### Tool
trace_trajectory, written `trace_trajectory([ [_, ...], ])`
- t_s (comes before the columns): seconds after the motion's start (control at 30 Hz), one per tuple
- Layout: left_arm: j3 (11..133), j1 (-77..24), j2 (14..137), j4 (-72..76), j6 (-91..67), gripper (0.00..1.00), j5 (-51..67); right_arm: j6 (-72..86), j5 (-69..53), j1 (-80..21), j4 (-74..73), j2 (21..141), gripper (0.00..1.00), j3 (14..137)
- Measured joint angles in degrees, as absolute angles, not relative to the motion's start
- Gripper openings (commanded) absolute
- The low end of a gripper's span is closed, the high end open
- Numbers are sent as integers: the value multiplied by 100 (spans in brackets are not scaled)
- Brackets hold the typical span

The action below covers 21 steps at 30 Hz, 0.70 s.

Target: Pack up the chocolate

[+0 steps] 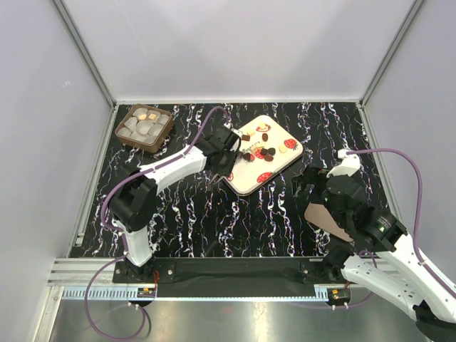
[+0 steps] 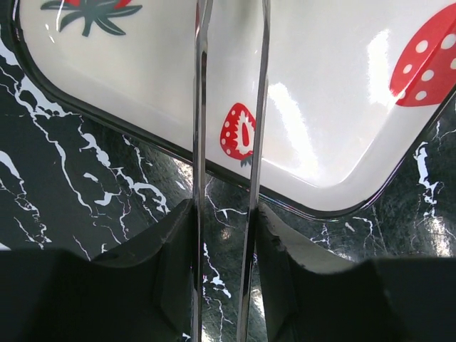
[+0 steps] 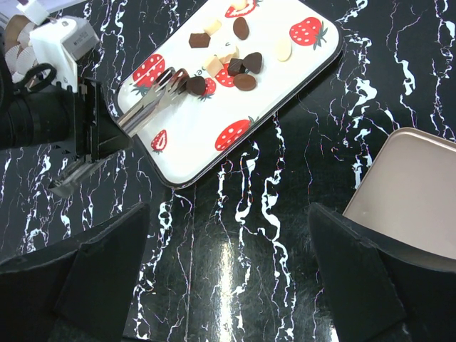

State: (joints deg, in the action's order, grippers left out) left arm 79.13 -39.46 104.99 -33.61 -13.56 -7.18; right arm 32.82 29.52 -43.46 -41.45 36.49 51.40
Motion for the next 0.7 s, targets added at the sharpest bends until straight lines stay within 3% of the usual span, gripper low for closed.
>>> trace_trajectory([
  [0.5,9024,-3859,10226,-4058,-1288,36,-1096,3282,2950,-4346,-4143,3649,100,5140],
  [0.7,9091,-3295,9944,-4215,-1282,36,-1127,3275,2950,-4346,-4121,3675,100,5140],
])
